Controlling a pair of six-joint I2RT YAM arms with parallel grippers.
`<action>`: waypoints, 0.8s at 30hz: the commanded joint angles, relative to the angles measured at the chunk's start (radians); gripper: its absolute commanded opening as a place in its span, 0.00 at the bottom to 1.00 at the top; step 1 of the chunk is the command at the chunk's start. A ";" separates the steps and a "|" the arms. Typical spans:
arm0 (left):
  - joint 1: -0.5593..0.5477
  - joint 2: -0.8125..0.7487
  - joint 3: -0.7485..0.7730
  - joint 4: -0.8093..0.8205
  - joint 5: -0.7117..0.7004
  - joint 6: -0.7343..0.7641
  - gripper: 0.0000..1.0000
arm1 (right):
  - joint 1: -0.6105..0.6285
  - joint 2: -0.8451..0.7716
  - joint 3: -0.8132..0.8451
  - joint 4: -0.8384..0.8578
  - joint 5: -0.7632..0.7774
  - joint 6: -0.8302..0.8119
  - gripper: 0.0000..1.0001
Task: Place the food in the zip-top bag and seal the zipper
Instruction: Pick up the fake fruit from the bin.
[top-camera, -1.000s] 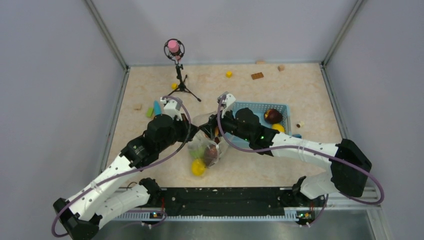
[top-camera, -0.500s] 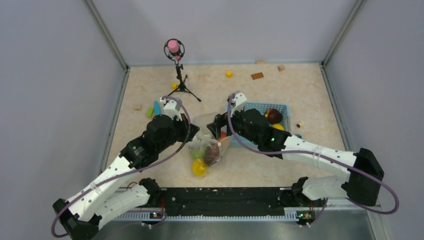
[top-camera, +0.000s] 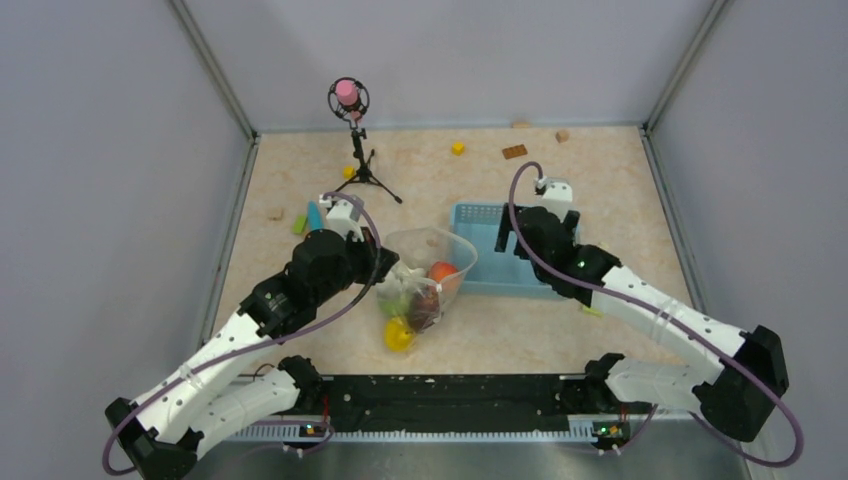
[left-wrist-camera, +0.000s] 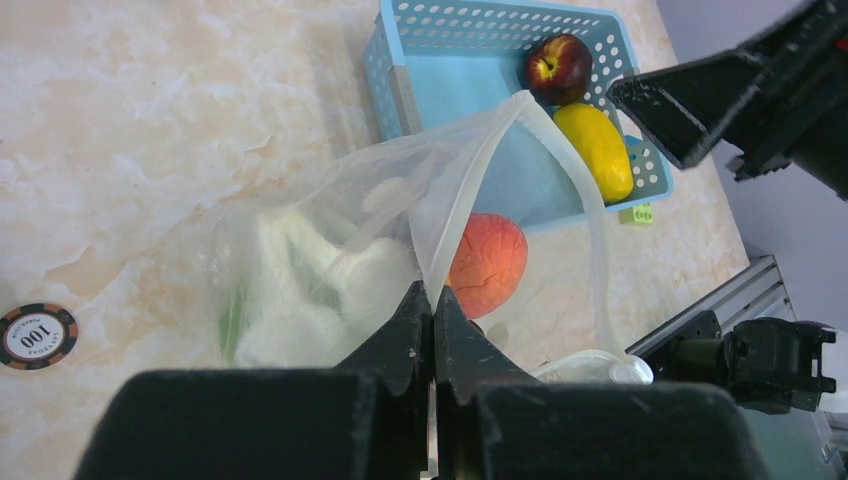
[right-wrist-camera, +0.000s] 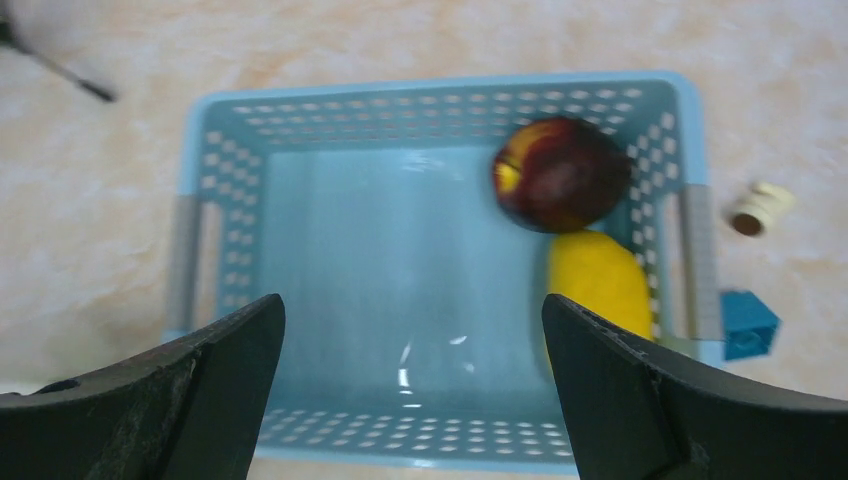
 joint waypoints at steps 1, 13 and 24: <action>-0.003 0.004 0.000 0.051 0.003 0.005 0.00 | -0.109 0.054 -0.014 -0.158 0.048 0.088 0.99; -0.003 0.006 -0.002 0.053 0.003 0.006 0.00 | -0.202 0.321 0.022 -0.221 0.137 0.052 0.99; -0.002 0.011 0.003 0.045 -0.011 0.011 0.00 | -0.206 0.598 0.116 -0.304 0.203 0.099 0.92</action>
